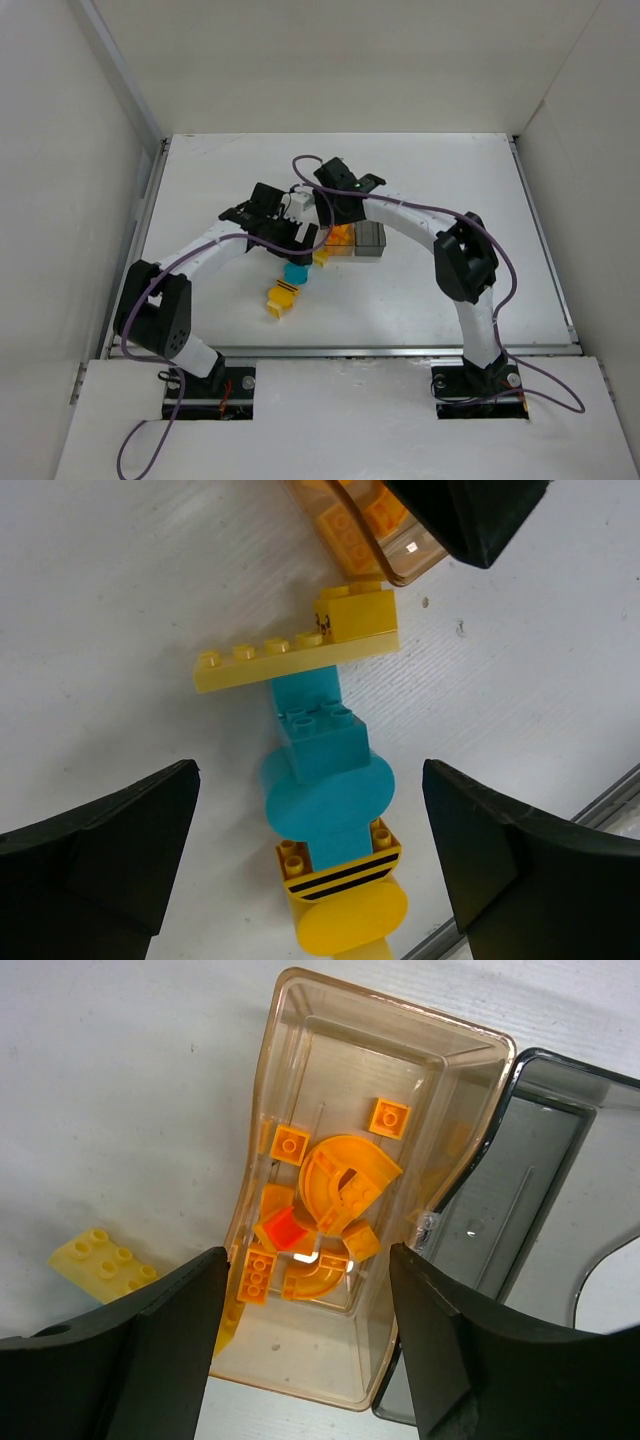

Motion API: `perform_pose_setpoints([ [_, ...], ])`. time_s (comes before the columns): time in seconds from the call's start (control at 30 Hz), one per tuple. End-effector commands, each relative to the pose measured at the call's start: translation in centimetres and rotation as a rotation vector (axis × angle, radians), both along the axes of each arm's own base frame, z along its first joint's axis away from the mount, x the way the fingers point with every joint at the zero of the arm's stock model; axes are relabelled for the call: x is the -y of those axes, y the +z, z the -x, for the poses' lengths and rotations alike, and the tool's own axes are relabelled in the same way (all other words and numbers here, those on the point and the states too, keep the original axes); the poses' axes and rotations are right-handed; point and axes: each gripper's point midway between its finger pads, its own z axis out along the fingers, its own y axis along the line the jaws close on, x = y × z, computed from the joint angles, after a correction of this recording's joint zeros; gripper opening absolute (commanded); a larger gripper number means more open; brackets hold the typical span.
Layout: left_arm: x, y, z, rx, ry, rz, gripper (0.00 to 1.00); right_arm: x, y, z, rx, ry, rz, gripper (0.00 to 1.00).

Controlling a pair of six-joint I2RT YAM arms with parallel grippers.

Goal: Sort the legos into containers by color

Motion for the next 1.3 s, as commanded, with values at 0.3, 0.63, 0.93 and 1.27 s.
perform_pose_setpoints([
  [0.3,1.4,-0.3,-1.3,0.050,0.004,-0.037,0.69,0.6,2.7,-1.4,0.068,-0.013,-0.058,0.72],
  [0.63,0.5,-1.9,-1.4,0.043,-0.019,-0.106,0.29,1.6,3.1,-0.2,0.067,-0.013,-0.057,0.72],
  [0.93,-2.7,-0.9,1.6,0.118,-0.212,-0.231,0.16,2.3,4.7,0.4,0.098,-0.018,-0.073,0.72],
  [1.27,-3.8,3.1,4.4,0.271,-0.473,-0.239,0.00,3.0,7.0,1.9,0.122,0.037,-0.126,0.72],
])
